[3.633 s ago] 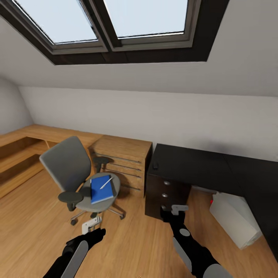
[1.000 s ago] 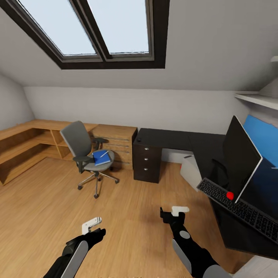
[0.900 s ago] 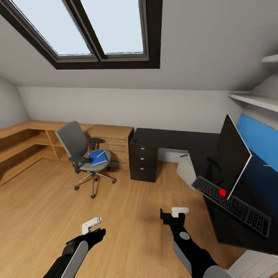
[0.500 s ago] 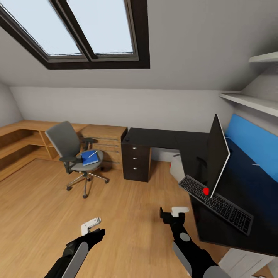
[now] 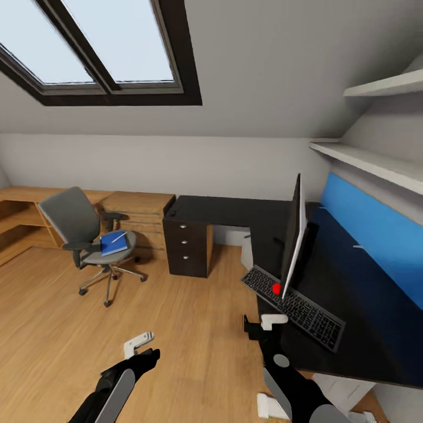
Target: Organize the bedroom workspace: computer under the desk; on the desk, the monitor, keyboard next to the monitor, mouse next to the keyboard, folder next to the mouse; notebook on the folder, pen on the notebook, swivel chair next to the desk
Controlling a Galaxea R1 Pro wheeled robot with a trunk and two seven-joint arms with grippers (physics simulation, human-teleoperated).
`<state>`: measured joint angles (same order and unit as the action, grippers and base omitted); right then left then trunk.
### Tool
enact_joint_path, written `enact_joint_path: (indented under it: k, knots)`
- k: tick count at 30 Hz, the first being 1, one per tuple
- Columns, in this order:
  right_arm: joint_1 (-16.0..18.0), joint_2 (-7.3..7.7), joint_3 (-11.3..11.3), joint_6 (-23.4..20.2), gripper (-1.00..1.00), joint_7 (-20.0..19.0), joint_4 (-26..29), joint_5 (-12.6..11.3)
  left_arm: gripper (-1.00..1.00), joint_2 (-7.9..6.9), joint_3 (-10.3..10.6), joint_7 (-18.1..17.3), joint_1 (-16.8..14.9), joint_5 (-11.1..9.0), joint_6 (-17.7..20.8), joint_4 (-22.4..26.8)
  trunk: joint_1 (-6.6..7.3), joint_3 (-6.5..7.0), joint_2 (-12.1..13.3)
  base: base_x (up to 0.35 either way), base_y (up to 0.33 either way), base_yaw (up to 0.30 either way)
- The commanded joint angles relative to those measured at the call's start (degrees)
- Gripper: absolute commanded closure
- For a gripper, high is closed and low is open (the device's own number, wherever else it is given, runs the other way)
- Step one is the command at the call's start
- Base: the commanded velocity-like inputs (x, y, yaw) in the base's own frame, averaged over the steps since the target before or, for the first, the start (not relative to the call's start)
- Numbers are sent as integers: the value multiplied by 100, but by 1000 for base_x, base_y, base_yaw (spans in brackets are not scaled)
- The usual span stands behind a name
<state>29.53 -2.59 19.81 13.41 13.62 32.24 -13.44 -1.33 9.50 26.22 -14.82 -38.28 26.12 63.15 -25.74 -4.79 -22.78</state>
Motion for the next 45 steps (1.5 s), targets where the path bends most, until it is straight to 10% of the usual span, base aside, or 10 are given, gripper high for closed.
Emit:
enact_joint_path:
  k: [1, 20, 45]
  knots:
    - [9, 4, 47, 30, -100, 37, -7, -45, -100, -8, 17, 59, -3, -59, 7, 13, -5, -9, -14, 0, -348, -263]
    - [9, 3, 49, 31, -100, 40, -9, -18, -100, -15, 8, 59, -3, -53, 7, 18, -5, 29, -14, 0, -319, -138]
    - [9, 11, 35, 28, -100, 35, -6, -18, -100, -17, 0, 41, -3, -55, 7, 16, -5, 30, -14, 0, -15, 0]
